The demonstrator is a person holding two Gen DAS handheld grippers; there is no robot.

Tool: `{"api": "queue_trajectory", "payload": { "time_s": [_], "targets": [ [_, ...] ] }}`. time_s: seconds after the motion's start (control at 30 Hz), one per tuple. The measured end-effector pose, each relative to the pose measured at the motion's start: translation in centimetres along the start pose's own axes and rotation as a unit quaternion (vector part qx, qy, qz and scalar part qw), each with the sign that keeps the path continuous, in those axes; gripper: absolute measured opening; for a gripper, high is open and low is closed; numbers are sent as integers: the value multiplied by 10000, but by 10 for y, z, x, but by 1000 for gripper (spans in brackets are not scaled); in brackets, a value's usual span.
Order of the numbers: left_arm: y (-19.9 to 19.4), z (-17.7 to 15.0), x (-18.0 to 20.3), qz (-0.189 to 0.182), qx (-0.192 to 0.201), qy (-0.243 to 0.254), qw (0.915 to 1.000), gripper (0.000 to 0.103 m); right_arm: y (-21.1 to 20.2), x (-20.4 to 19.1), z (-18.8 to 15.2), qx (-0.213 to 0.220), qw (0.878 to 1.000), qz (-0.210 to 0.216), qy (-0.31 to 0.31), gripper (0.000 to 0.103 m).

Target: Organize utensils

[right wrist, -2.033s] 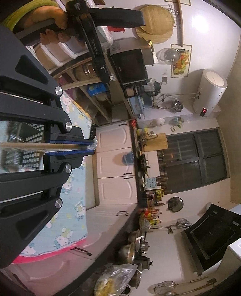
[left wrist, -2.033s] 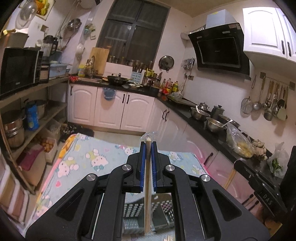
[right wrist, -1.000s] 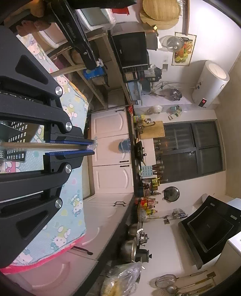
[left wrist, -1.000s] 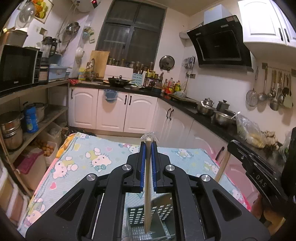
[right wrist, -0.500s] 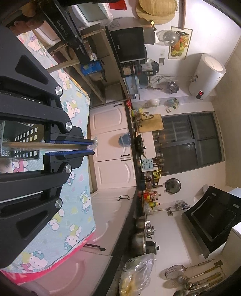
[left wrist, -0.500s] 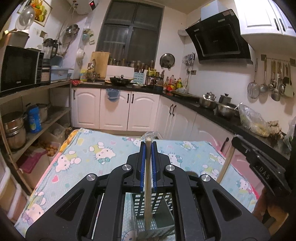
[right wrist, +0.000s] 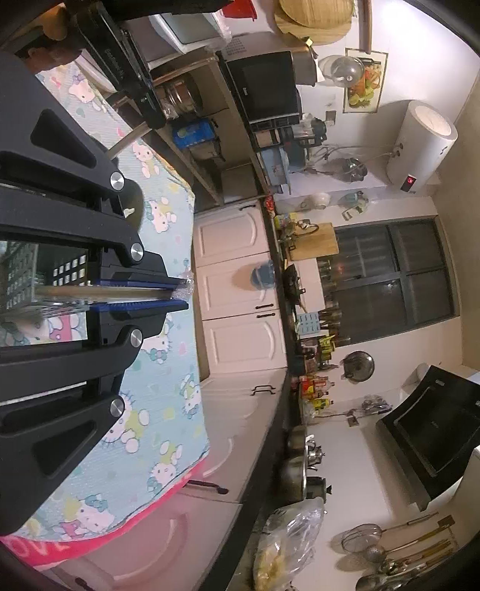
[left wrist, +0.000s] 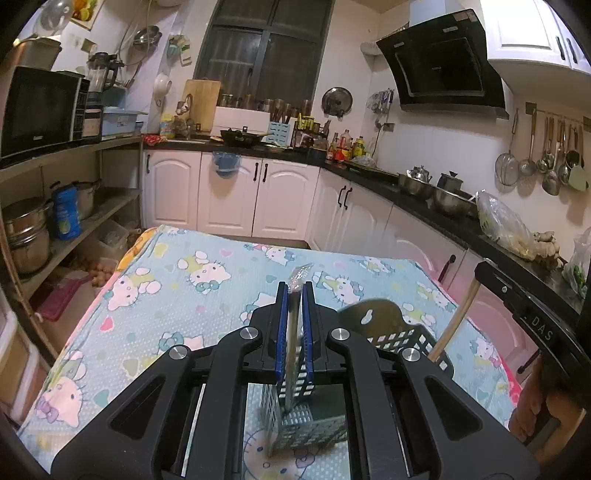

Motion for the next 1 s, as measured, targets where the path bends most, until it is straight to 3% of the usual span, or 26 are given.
{"api": "queue_trajectory", "payload": {
  "time_s": [0.7, 0.77, 1.0],
  "targets": [
    [-29, -15, -16, 73, -259, -329, 9991, 36, -30, 7, -17, -343, 9991, 125, 233, 36],
    [-32, -16, -17, 84, -264, -346, 9990, 45, -31, 8, -18, -369, 9989, 137, 256, 38],
    [-47, -20, -18, 54, -223, -371, 9990, 60, -48, 8, -21, -392, 9988, 160, 257, 45]
  ]
}}
Point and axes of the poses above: each gripper's, at about its wrist camera, not at the fingertips, and y roughly the way its jaws point, x to its right, z to its top, the point moved 1 cm from there along y, roughly the way its jaws point, and after that the axes turned 15 degrees about -y, right-handed, at the moved point
